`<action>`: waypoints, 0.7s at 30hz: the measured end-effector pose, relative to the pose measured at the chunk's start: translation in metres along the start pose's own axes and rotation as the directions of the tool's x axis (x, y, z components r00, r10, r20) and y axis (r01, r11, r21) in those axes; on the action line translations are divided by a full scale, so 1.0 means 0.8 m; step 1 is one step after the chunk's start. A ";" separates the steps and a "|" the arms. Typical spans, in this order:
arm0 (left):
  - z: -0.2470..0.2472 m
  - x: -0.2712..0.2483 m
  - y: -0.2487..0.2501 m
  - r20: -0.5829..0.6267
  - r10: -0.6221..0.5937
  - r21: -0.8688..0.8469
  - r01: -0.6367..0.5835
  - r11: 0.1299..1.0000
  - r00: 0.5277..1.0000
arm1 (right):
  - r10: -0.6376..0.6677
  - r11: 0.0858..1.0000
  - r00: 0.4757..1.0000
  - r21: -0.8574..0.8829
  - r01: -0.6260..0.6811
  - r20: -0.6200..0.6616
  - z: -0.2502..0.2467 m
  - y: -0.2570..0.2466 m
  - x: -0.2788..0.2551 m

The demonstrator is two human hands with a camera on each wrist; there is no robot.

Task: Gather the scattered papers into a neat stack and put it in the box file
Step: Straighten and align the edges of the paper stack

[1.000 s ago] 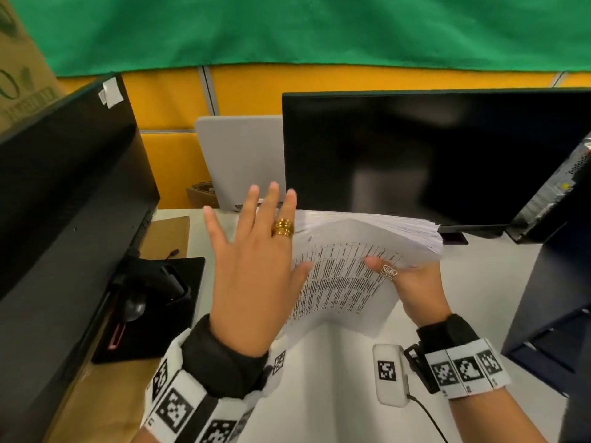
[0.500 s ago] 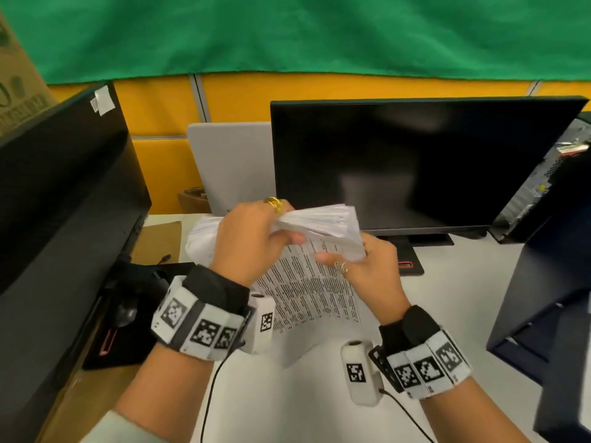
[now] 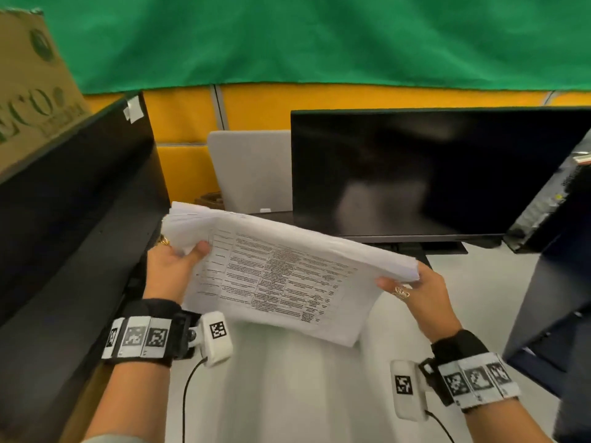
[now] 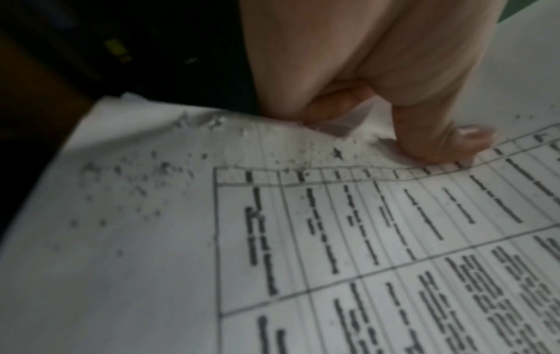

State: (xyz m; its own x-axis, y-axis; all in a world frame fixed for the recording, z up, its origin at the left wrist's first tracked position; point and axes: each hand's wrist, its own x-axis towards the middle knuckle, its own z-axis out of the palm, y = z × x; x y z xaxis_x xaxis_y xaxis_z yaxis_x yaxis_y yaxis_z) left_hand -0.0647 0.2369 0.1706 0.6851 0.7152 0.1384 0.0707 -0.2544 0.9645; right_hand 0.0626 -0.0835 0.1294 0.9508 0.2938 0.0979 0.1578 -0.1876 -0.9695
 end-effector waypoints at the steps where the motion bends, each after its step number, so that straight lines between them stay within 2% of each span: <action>1: 0.003 0.000 -0.007 -0.005 -0.048 -0.043 0.048 0.998 0.999 | -0.018 0.993 1.000 0.113 0.017 0.006 0.005 -0.003 -0.001; 3: 0.013 -0.003 -0.022 0.023 -0.150 -0.140 0.152 0.979 0.988 | -0.066 0.972 0.997 0.223 0.071 -0.030 0.016 -0.016 -0.001; 4: 0.020 -0.005 -0.029 0.047 -0.207 -0.179 0.212 0.961 0.977 | -0.092 0.971 0.994 0.215 0.103 -0.059 0.020 -0.027 0.000; 7: 0.044 -0.007 -0.059 0.099 -0.323 -0.186 0.336 0.923 0.941 | -0.235 0.966 0.966 0.082 0.244 -0.108 0.028 -0.063 0.003; 9: 0.057 -0.008 -0.074 0.000 -0.326 -0.109 0.324 0.940 0.945 | -0.401 0.913 0.910 -0.123 0.388 -0.106 0.032 -0.082 0.008; 11: 0.069 -0.016 -0.069 -0.118 -0.230 -0.073 0.223 0.972 0.966 | -0.582 0.734 0.812 -0.456 0.503 -0.041 0.034 -0.100 0.014; 12: 0.074 -0.023 -0.057 -0.120 -0.110 -0.041 0.106 0.994 0.987 | -0.650 0.621 0.760 -0.579 0.528 -0.002 0.035 -0.107 0.018; 13: 0.079 -0.029 -0.042 -0.071 0.051 -0.015 -0.052 0.999 0.996 | -0.692 0.529 0.721 -0.656 0.539 0.035 0.036 -0.116 0.020; 14: 0.084 -0.037 -0.022 0.001 0.219 -0.013 -0.219 0.976 0.976 | -0.727 0.455 0.683 -0.697 0.555 0.070 0.037 -0.128 0.020; 15: 0.089 -0.042 -0.001 0.060 0.359 -0.010 -0.359 0.933 0.932 | -0.750 0.402 0.653 -0.711 0.577 0.106 0.038 -0.138 0.020; 16: 0.094 -0.046 0.019 0.105 0.450 -0.003 -0.452 0.892 0.887 | -0.767 0.359 0.626 -0.714 0.601 0.141 0.039 -0.145 0.019; 17: 0.099 -0.046 0.038 0.148 0.484 -0.015 -0.487 0.873 0.863 | -0.777 0.323 0.603 -0.710 0.626 0.178 0.039 -0.149 0.019; 18: 0.103 -0.045 0.055 0.201 0.465 -0.041 -0.467 0.883 0.862 | -0.775 0.299 0.594 -0.704 0.645 0.215 0.039 -0.151 0.020; 20: 0.114 -0.041 0.069 0.324 0.389 -0.059 -0.392 0.918 0.862 | -0.744 0.291 0.610 -0.689 0.664 0.273 0.040 -0.153 0.021; 21: 0.120 -0.041 0.069 0.347 0.374 -0.047 -0.383 0.923 0.860 | -0.726 0.304 0.624 -0.679 0.668 0.289 0.041 -0.153 0.022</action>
State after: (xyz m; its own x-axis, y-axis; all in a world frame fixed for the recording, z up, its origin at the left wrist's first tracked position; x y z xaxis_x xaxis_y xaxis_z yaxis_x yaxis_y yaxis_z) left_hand -0.0134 0.1370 0.1980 0.8672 0.2941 0.4019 -0.2308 -0.4778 0.8476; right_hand 0.0511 -0.0250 0.2424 0.4015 0.5908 0.6999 0.8643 -0.4971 -0.0762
